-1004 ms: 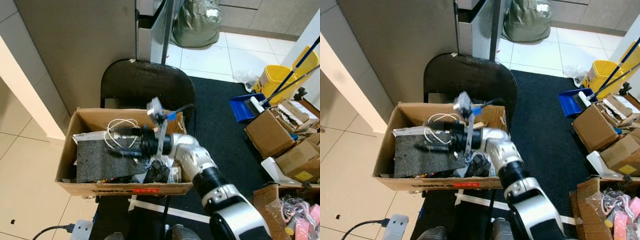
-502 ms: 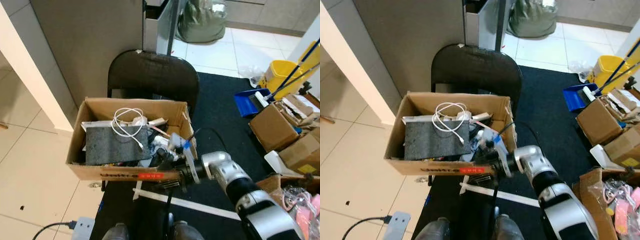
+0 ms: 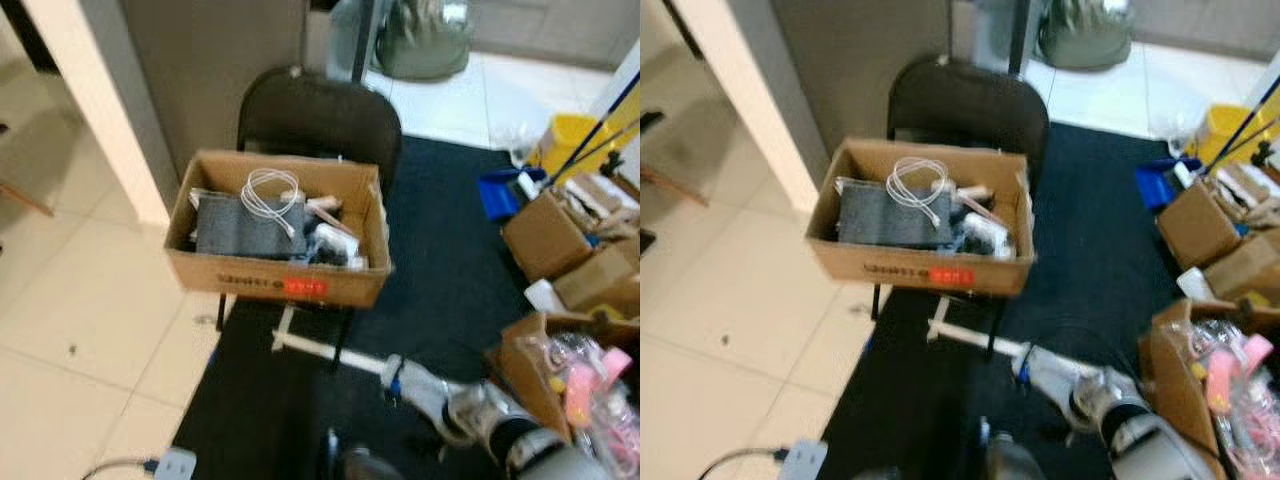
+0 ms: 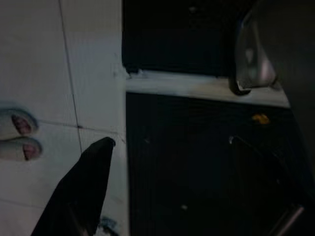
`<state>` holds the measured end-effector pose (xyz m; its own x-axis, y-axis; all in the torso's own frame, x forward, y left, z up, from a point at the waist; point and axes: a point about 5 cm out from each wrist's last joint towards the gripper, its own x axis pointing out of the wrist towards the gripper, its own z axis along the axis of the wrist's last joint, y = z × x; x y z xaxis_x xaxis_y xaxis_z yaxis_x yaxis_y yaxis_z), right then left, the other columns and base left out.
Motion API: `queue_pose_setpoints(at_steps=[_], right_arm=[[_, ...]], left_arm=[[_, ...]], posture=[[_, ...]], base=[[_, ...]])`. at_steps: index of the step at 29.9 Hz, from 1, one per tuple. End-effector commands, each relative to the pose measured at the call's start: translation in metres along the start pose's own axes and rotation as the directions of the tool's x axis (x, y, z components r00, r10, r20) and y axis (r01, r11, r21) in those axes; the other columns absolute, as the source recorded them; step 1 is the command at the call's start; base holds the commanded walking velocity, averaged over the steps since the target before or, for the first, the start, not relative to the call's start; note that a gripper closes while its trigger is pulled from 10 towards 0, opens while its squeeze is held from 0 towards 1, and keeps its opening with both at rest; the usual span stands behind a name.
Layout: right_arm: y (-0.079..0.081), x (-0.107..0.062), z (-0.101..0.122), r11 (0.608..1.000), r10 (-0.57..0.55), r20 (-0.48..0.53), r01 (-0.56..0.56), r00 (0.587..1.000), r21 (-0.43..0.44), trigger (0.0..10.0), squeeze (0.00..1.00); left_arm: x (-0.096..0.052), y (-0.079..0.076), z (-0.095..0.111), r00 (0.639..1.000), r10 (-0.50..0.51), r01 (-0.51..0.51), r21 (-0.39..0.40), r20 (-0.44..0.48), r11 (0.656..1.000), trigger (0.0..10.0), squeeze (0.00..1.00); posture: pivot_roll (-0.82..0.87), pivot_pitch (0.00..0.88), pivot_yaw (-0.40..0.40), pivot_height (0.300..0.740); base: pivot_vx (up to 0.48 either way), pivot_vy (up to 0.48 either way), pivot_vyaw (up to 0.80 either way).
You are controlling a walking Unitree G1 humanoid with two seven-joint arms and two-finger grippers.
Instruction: Picking trash to rubbish bin
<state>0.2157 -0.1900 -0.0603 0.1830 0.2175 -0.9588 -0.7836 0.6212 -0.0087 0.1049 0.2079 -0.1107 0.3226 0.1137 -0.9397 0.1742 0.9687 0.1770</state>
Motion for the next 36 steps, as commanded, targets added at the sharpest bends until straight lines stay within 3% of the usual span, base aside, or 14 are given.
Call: queue_pose_setpoints(at_steps=[1,2,7,13,20,31,36], right_arm=[[0.011,0.007,-0.013,0.999,-0.01,-0.029,0.011,1.0,0.031,10.0,0.0],[0.011,0.007,-0.013,0.999,-0.01,-0.029,0.011,1.0,0.031,10.0,0.0],[0.041,0.018,-0.043,0.996,0.004,-0.11,0.007,0.994,0.093,10.0,0.0],[0.056,0.022,-0.064,0.985,-0.01,-0.162,0.038,0.987,0.17,10.0,0.0],[0.055,0.021,-0.067,0.983,-0.039,-0.179,0.07,0.983,0.168,10.0,0.0],[0.044,0.021,-0.048,0.984,-0.12,-0.15,0.138,0.981,0.116,10.0,0.0],[0.046,0.02,-0.058,0.986,-0.113,-0.163,0.131,0.98,0.103,10.0,0.0]], left_arm=[[0.0,-0.018,0.001,0.998,-0.064,0.064,0.008,0.004,0.998,10.0,0.0],[0.0,-0.018,0.001,0.998,-0.064,0.064,0.008,0.004,0.998,10.0,0.0],[0.0,-0.018,0.001,0.998,-0.068,0.068,0.005,0.004,0.998,10.0,0.0],[0.0,-0.019,0.001,0.998,-0.07,0.07,0.004,0.003,0.998,10.0,0.0],[0.0,-0.019,0.002,0.998,-0.07,0.07,0.005,0.005,0.998,10.0,0.0],[0.0,-0.019,0.004,0.997,-0.072,0.072,-0.002,0.01,0.997,10.0,0.0],[0.0,-0.02,0.004,0.997,-0.074,0.074,-0.006,0.009,0.997,10.0,0.0]], posture=[[0.1,0.105,-0.043,0.74],[0.1,0.105,-0.043,0.74],[0.1,0.111,-0.046,0.74],[0.1,0.115,-0.047,0.74],[0.1,0.117,-0.047,0.74],[0.1,0.117,-0.052,0.74],[0.09,0.121,-0.054,0.74]], base=[[-0.424,0.0,0.0],[-0.424,0.0,0.0],[-0.415,0.0,0.0],[-0.409,0.0,0.0],[-0.406,0.0,0.0],[-0.408,0.0,0.0],[-0.408,0.0,0.0]])
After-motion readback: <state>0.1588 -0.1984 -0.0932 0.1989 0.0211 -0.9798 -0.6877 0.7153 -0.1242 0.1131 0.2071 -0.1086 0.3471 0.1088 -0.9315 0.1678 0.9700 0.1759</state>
